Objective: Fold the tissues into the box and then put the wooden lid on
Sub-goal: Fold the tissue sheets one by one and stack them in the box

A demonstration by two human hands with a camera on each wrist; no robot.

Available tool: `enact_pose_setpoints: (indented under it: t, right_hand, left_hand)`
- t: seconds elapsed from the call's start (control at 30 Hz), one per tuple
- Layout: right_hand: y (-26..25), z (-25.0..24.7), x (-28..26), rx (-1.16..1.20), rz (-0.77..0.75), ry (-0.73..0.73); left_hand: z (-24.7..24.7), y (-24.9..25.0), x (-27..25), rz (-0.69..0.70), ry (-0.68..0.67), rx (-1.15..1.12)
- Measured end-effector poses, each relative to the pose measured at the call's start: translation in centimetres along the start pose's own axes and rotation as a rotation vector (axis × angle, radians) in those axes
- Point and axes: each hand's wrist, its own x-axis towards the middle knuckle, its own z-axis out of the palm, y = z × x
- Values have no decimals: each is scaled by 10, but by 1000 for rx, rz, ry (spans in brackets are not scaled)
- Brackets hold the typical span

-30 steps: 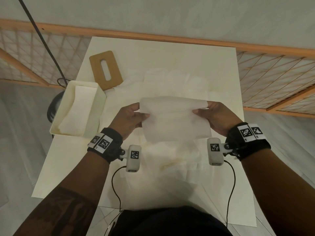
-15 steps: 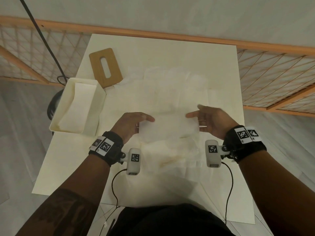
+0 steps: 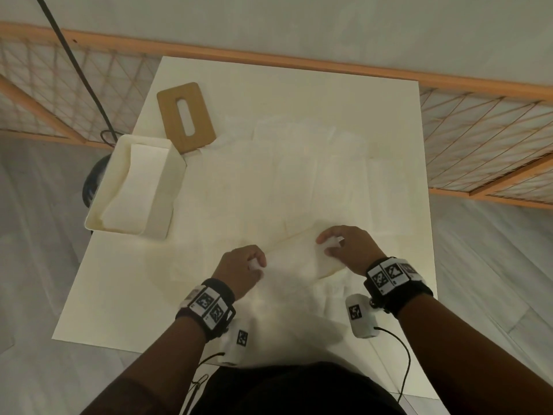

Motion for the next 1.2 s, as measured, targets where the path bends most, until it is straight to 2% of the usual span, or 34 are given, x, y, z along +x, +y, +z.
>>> enact_pose_setpoints:
  t: [0.13, 0.23, 0.3, 0.47, 0.57, 0.67, 0.73, 0.9, 1.03, 1.1, 1.13, 1.2]
  right_hand:
    - [-15, -1, 12, -120, -41, 174]
    - [-40, -2, 31, -142, -105, 249]
    - [-58, 5, 44, -198, -163, 208]
    - [-92, 31, 61, -454, -276, 31]
    - [-99, 40, 68, -606, -337, 37]
    - [-104, 42, 73, -621, -382, 98]
    - [-109, 41, 74, -630, -387, 82]
    - [-113, 26, 73, -420, -325, 2]
    - [-117, -5, 65, -76, -243, 123]
    - [-115, -22, 66, 26, -163, 119]
    - [-112, -31, 66, 105, -118, 119]
    - [-106, -42, 59, 454, -21, 149]
  left_hand:
    - [9, 1, 1, 32, 23, 209]
    - [12, 7, -1, 118, 148, 289]
    - [13, 16, 1, 180, 185, 314]
    - [15, 27, 16, 179, 97, 455]
    - [17, 29, 21, 185, 54, 510]
    - [18, 29, 23, 190, 52, 520]
    - [18, 29, 24, 192, 48, 525]
    - [20, 31, 26, 228, 46, 525]
    - [21, 32, 25, 271, 59, 538]
    - [21, 32, 25, 268, 49, 533]
    - [19, 31, 26, 253, 37, 512]
    - [13, 31, 27, 197, 30, 419]
